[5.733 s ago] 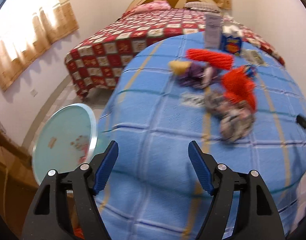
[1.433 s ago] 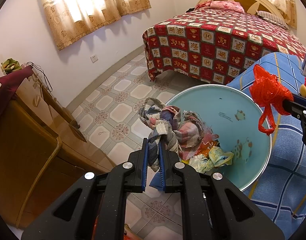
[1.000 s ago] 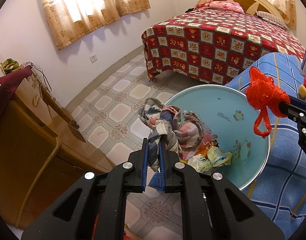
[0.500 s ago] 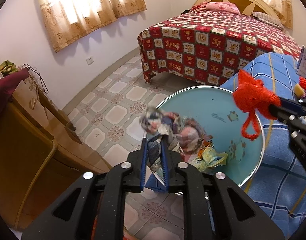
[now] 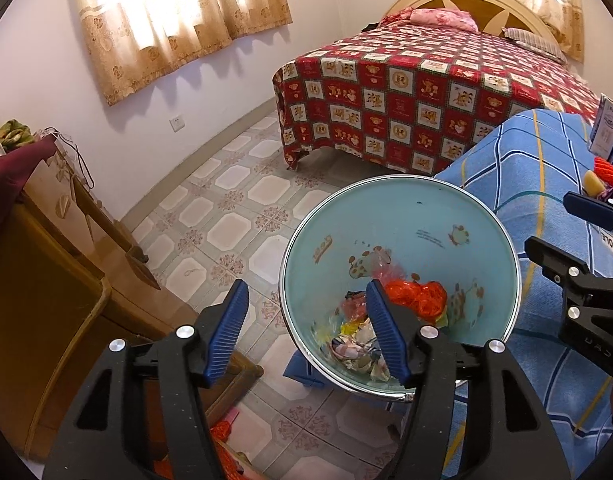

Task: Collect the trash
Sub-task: 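Open the left tool then the right tool to drop cloth and bag into wastebasket, then move the right tool to the colourful ribbon wrapper and grasp it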

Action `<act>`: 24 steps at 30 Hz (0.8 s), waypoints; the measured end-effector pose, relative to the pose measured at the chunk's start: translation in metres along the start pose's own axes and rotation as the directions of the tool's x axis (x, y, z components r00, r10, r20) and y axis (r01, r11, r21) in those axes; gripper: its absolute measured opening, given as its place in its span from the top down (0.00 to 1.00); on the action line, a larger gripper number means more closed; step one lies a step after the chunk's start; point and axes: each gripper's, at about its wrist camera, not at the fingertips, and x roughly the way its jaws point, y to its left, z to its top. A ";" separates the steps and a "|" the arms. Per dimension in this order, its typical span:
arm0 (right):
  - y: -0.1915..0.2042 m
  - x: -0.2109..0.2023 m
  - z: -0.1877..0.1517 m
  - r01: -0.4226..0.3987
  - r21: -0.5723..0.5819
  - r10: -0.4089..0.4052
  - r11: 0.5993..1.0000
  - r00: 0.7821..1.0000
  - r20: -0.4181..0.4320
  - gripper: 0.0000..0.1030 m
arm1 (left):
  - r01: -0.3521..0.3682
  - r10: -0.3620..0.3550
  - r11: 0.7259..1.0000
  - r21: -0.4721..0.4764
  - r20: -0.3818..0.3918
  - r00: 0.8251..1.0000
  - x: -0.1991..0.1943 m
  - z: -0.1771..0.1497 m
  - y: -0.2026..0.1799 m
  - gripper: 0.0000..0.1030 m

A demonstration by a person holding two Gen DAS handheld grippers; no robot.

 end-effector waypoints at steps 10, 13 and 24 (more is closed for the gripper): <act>-0.002 -0.002 -0.001 0.000 0.002 0.000 1.000 1.000 0.005 0.41 | -0.001 0.001 1.000 -0.004 -0.002 1.000 0.000 0.001 0.002 0.39; -0.003 -0.003 -0.001 0.000 0.004 0.000 1.000 1.000 0.004 0.41 | 0.000 0.000 1.000 -0.003 -0.004 1.000 0.001 0.002 0.002 0.37; -0.015 -0.016 -0.010 0.022 0.034 -0.023 0.999 1.000 0.017 0.41 | 0.004 -0.004 1.000 0.000 -0.013 1.000 0.004 -0.001 -0.003 0.29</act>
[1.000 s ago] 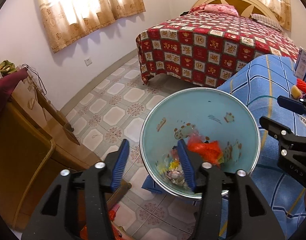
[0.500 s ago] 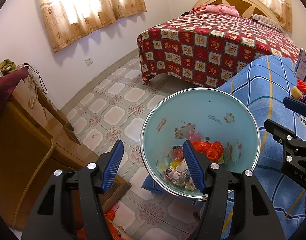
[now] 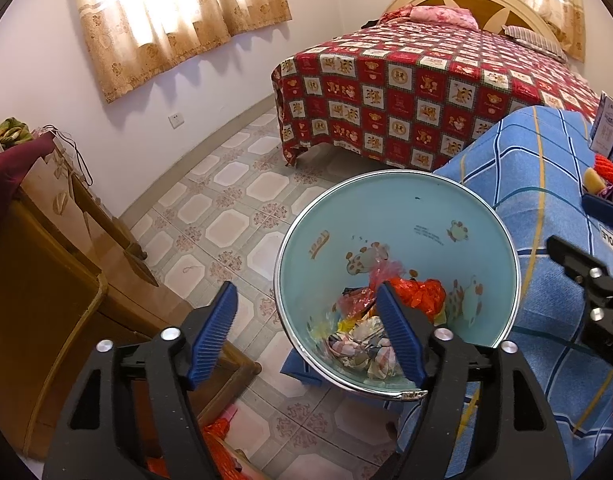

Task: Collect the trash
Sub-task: 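Move the right tool to the colourful ribbon wrapper and grasp it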

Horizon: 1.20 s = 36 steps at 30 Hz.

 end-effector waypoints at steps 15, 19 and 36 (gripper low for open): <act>-0.175 -0.049 -0.083 0.320 0.332 -0.302 0.887 0.947 -0.108 0.31 | 0.078 -0.079 0.988 0.133 0.003 0.997 0.003 0.008 -0.099 0.27; -0.215 -0.052 -0.093 0.365 0.398 -0.341 0.842 0.931 -0.132 0.31 | 0.097 -0.099 0.986 0.138 0.009 0.995 0.004 0.019 -0.124 0.27; -0.325 -0.038 -0.119 0.429 0.453 -0.370 0.781 0.903 -0.218 0.31 | 0.091 -0.091 0.982 0.168 -0.006 0.996 0.022 0.026 -0.166 0.27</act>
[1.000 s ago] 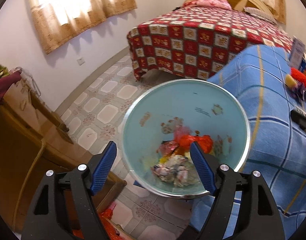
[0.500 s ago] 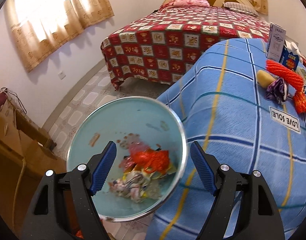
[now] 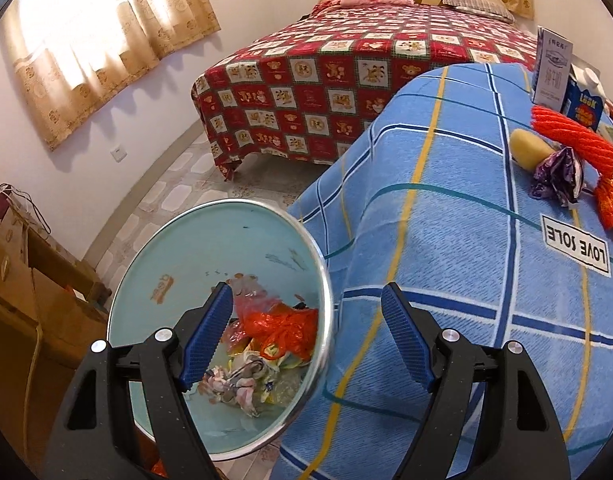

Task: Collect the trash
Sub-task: 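Move the right tool to the colourful ribbon wrapper and grasp it, then grasp the purple wrapper with the left tool while the right tool holds the ribbon wrapper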

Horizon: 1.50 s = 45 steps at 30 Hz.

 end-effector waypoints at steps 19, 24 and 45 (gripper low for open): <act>0.000 -0.014 -0.022 -0.161 0.058 0.164 0.985 0.985 -0.050 0.89 | 0.059 -0.060 0.997 0.042 0.035 0.998 -0.021 0.007 -0.033 0.26; -0.030 -0.030 -0.042 -0.149 0.145 0.156 0.978 0.987 -0.038 0.90 | 0.107 -0.113 0.991 0.085 0.060 0.992 -0.032 0.018 -0.070 0.27; -0.088 -0.049 -0.082 -0.116 0.225 0.122 0.967 0.992 -0.013 0.89 | 0.225 -0.234 0.962 0.155 0.038 0.972 -0.009 0.066 -0.173 0.98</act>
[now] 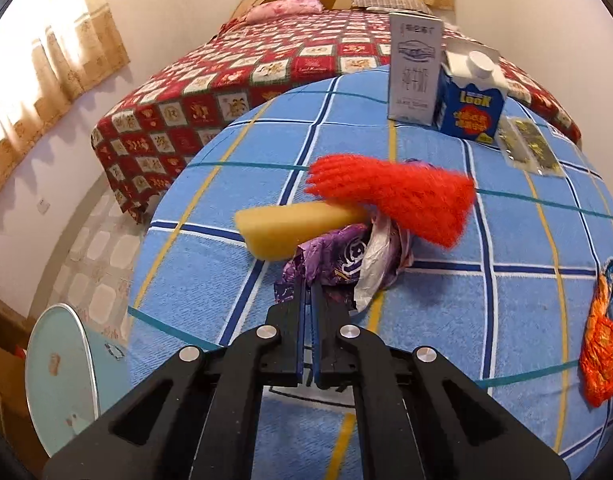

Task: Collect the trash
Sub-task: 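Grasp the purple wrapper with the left tool while the right tool holds the ribbon wrapper, then lift the purple wrapper toward the wastebasket with the left tool while the right tool holds the ribbon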

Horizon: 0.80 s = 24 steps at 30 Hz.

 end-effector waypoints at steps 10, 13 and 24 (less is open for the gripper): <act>0.002 -0.010 -0.005 -0.017 0.042 0.016 0.999 1.000 0.024 0.89 | 0.037 -0.045 0.997 0.074 0.104 0.994 -0.078 -0.032 0.018 0.98; 0.009 -0.011 -0.007 -0.026 0.033 0.025 0.999 0.999 0.022 0.89 | 0.050 -0.063 0.994 0.101 0.128 0.990 -0.095 -0.044 0.021 0.98; 0.033 -0.026 -0.005 -0.044 -0.006 0.044 0.999 0.998 0.048 0.89 | 0.044 -0.049 0.998 0.034 0.154 0.987 -0.126 -0.063 0.057 0.99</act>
